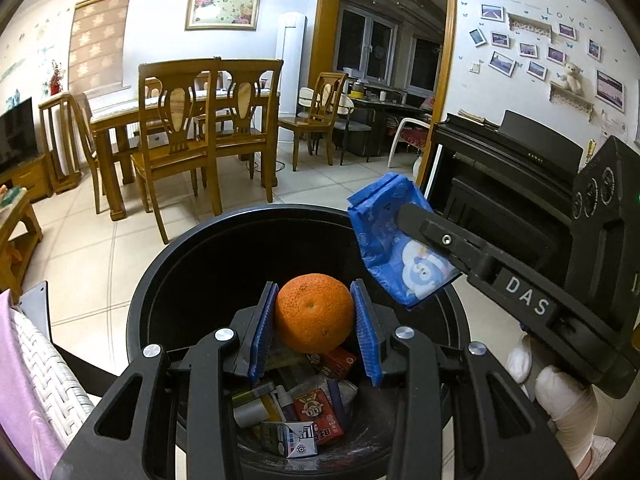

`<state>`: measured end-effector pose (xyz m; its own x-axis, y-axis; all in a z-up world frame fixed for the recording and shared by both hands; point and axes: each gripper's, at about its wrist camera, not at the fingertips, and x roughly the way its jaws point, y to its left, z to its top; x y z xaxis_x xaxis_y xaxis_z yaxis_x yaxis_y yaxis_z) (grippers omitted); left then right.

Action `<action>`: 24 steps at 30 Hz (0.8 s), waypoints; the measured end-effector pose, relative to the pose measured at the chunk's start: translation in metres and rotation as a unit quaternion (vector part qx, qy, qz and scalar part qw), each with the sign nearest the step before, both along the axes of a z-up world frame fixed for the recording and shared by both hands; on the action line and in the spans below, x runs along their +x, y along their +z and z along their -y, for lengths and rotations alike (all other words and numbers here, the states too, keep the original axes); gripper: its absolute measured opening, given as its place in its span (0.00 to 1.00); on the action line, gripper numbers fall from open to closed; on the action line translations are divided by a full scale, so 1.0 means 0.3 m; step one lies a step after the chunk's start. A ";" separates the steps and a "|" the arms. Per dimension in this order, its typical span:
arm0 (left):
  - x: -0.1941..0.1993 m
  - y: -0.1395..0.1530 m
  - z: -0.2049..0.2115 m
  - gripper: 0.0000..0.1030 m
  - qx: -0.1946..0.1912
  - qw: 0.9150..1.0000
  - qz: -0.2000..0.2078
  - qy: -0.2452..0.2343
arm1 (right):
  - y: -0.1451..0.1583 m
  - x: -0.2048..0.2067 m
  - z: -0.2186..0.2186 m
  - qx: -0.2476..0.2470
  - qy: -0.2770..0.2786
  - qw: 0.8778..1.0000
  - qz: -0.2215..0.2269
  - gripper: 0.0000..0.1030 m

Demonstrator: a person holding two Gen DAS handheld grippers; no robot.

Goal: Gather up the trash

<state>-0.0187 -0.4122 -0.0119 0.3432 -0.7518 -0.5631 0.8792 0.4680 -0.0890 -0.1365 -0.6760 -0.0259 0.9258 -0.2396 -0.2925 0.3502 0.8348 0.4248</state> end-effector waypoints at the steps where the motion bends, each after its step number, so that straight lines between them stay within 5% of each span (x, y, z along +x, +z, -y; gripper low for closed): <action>1: 0.001 -0.001 -0.001 0.37 0.000 1.000 0.000 -0.001 | -0.002 0.007 -0.001 0.000 0.001 1.000 -0.001 0.08; 7: -0.001 0.001 -0.001 0.37 -0.001 1.000 0.001 -0.001 | -0.007 0.011 0.000 0.006 0.005 1.000 -0.003 0.10; 12: 0.002 0.008 -0.003 0.39 -0.003 1.000 0.009 -0.004 | -0.033 0.009 -0.013 0.008 0.000 1.000 0.001 0.38; 14: -0.005 0.011 -0.007 0.68 -0.004 1.000 0.019 0.002 | -0.037 0.004 -0.018 0.011 -0.006 1.000 0.005 0.50; 16: -0.013 0.018 -0.014 0.81 -0.009 0.999 0.036 0.010 | -0.039 -0.008 -0.018 0.014 -0.011 1.000 0.007 0.56; 24: -0.021 0.020 -0.011 0.95 -0.001 0.998 0.059 0.016 | -0.044 -0.060 -0.019 0.028 -0.034 0.999 0.021 0.83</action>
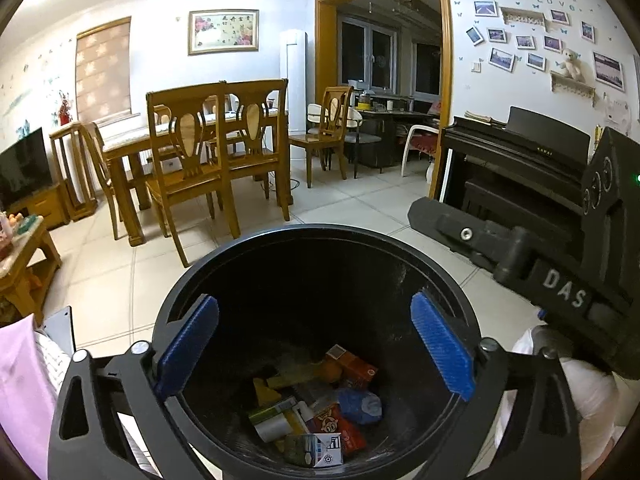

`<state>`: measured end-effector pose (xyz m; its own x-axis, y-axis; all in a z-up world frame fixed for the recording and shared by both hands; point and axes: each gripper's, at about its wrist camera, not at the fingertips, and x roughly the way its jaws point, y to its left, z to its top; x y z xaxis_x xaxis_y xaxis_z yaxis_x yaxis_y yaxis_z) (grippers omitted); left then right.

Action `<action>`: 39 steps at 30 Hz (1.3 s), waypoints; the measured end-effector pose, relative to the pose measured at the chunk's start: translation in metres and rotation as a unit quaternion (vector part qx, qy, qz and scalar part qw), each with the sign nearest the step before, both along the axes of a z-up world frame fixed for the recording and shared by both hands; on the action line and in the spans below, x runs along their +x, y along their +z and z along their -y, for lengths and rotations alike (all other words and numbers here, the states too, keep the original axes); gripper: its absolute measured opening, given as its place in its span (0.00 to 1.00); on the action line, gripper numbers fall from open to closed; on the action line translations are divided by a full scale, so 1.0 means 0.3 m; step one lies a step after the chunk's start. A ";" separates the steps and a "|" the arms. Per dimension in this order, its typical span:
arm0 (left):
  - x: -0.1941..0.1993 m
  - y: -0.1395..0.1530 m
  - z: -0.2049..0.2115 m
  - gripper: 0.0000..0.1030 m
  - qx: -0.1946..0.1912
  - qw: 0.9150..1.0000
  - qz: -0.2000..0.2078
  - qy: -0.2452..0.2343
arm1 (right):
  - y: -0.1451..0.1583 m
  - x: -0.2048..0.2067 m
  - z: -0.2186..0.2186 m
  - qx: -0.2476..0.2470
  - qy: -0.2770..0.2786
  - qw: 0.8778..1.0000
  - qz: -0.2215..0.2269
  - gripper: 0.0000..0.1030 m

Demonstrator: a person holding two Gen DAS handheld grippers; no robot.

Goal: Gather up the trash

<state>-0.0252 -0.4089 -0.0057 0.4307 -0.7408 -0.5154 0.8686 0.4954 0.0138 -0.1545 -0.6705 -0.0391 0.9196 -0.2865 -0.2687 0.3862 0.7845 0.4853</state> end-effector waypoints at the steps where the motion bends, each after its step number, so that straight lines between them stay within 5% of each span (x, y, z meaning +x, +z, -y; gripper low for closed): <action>1: 0.000 -0.001 0.000 0.95 0.001 1.000 0.001 0.000 | -0.003 -0.002 -0.001 0.005 0.000 1.000 0.002 0.87; 4: -0.004 -0.003 0.002 0.95 0.007 1.000 0.007 -0.001 | 0.001 -0.014 -0.002 0.018 0.001 1.000 0.006 0.95; 25: -0.036 0.082 -0.102 0.95 -0.025 0.999 -0.036 0.014 | 0.118 -0.086 -0.059 0.048 0.011 0.999 -0.006 0.95; 34: -0.031 0.162 -0.367 0.95 -0.047 0.992 -0.021 0.117 | 0.190 -0.043 -0.247 0.021 0.072 0.997 -0.012 0.95; 39: -0.003 0.193 -0.624 0.95 -0.069 0.972 0.007 0.223 | 0.215 0.041 -0.448 -0.008 0.141 0.990 -0.026 0.95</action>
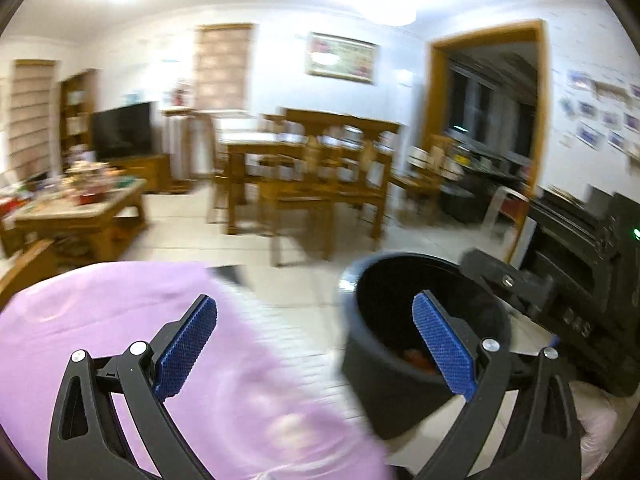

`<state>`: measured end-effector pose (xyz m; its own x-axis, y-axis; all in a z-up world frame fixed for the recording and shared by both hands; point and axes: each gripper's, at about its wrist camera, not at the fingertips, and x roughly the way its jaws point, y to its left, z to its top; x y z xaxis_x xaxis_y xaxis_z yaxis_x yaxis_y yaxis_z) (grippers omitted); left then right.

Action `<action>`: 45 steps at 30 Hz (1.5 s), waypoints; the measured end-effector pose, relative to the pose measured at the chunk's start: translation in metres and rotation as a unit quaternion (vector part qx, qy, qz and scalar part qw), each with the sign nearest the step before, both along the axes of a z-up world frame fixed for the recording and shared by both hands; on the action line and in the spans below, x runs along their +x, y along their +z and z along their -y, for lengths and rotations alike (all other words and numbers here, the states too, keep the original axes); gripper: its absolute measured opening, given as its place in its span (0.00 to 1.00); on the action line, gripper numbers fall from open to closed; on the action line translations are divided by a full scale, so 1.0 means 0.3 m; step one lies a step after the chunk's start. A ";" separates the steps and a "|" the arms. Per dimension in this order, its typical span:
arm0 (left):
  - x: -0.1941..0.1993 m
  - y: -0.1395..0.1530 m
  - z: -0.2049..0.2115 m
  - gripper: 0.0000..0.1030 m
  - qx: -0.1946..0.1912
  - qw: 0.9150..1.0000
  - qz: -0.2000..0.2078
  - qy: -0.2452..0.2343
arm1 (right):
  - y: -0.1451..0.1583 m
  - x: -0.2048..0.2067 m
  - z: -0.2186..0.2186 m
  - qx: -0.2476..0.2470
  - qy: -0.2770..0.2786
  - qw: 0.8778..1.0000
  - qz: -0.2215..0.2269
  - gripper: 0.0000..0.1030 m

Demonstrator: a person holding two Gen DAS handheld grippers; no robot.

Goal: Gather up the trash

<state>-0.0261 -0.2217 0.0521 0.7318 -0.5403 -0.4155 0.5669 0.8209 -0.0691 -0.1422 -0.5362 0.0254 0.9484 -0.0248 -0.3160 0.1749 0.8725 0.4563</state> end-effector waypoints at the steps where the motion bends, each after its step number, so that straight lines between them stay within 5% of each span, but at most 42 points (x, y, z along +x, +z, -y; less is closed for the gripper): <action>1: 0.005 0.001 -0.049 0.95 -0.001 1.000 0.004 0.021 | 0.008 0.020 -0.050 -0.009 0.015 1.000 -0.002 0.95; 10: 0.034 0.016 -0.472 0.95 0.002 0.982 0.027 0.188 | 0.089 0.145 -0.510 -0.092 0.111 0.989 0.033 0.95; 15: 0.045 -0.002 -0.607 0.95 -0.001 0.970 0.029 0.242 | 0.121 0.159 -0.779 -0.180 0.135 0.971 0.086 0.95; 20: 0.055 -0.025 -0.702 0.95 -0.023 0.963 0.020 0.268 | 0.124 0.199 -0.928 -0.202 0.148 0.962 0.111 0.95; 27: 0.073 -0.060 -0.767 0.95 -0.015 0.947 0.004 0.322 | 0.096 0.304 -0.909 -0.154 0.129 0.976 0.087 0.95; 45: 0.062 -0.057 -0.746 0.95 0.017 0.945 0.019 0.325 | 0.062 0.317 -0.812 -0.092 0.117 0.986 0.077 0.95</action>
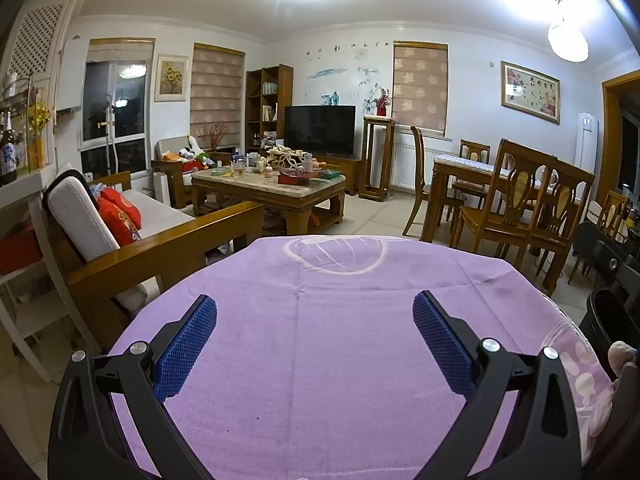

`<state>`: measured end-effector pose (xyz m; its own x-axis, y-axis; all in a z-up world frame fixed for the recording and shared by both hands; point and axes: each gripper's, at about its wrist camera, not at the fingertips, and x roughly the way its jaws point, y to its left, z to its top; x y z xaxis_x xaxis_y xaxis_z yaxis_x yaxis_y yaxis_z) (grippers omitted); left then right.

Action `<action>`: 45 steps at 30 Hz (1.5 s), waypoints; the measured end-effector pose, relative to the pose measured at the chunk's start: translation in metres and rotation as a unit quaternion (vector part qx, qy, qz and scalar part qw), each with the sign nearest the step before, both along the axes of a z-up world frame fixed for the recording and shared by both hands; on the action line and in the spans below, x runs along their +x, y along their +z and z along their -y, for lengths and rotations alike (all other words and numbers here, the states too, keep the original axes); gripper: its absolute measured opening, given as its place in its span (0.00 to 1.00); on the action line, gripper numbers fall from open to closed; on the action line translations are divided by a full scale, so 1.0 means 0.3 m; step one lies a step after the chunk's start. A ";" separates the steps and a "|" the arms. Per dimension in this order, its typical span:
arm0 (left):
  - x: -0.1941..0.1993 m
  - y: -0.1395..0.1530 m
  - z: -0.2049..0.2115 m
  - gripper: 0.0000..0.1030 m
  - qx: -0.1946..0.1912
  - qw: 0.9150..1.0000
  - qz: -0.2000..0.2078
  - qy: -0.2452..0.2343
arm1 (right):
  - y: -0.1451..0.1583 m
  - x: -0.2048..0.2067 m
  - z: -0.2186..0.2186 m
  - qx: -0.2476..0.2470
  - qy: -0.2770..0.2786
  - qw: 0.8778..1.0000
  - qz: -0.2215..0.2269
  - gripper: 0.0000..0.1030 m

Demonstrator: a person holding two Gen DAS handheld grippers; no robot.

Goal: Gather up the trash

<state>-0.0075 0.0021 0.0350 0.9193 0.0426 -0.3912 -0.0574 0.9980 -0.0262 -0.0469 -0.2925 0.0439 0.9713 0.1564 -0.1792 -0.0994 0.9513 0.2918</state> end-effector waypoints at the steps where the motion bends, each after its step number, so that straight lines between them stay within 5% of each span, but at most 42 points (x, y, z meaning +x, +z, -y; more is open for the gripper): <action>1: 0.005 -0.001 -0.012 0.95 -0.001 1.000 0.000 0.000 | -0.004 -0.001 0.004 0.002 0.000 1.000 -0.002 0.95; 45: 0.004 0.003 -0.017 0.95 -0.009 1.000 -0.002 -0.002 | -0.015 -0.011 0.009 0.023 0.003 0.999 -0.022 0.95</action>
<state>-0.0062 0.0073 0.0359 0.9176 0.0314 -0.3962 -0.0527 0.9977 -0.0429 -0.0501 -0.2952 0.0395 0.9617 0.1714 -0.2139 -0.0911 0.9359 0.3402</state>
